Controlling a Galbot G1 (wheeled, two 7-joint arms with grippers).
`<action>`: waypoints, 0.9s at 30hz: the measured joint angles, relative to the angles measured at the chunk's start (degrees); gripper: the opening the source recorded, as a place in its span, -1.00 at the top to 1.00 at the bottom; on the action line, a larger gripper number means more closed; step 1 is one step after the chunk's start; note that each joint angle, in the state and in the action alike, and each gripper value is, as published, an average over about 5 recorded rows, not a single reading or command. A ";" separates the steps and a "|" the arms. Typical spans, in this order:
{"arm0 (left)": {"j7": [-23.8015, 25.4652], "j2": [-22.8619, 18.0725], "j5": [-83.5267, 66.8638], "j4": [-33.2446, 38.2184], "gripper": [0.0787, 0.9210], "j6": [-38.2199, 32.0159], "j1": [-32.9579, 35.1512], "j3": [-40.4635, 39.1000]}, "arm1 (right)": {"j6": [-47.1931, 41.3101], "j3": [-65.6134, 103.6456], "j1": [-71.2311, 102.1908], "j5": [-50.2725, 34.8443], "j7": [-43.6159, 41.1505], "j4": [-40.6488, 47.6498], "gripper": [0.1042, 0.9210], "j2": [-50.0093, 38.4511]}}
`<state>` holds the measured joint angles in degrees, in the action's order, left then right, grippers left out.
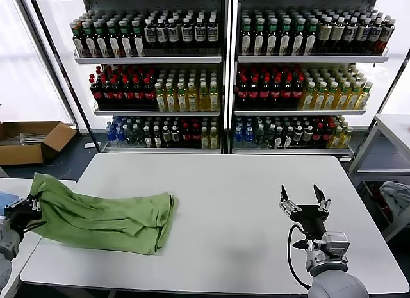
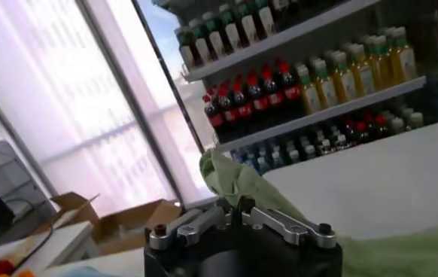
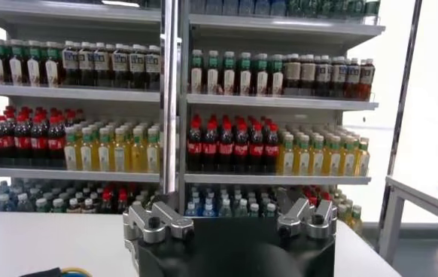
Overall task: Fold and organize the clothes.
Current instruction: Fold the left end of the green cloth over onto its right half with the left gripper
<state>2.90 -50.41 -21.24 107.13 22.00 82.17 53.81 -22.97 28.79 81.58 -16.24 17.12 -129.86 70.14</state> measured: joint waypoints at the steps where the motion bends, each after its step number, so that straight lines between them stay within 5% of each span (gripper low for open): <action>1: -0.09 -0.28 0.06 0.92 0.92 0.29 -0.01 -0.58 | 0.05 0.19 0.16 0.04 -0.01 -0.10 -0.76 0.00; 12: -1.29 -9.14 2.08 10.02 0.92 4.36 -1.58 -14.45 | 1.04 2.87 3.70 1.27 -0.43 -2.26 -0.76 1.23; 27: -0.17 -17.19 5.39 8.14 0.92 6.24 -6.61 -28.02 | 2.58 3.45 9.05 2.92 -0.49 -3.94 -0.76 3.29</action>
<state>2.73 -67.60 -15.85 115.27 28.23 75.56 25.78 -20.39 32.24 90.63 -13.31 16.64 -133.80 73.43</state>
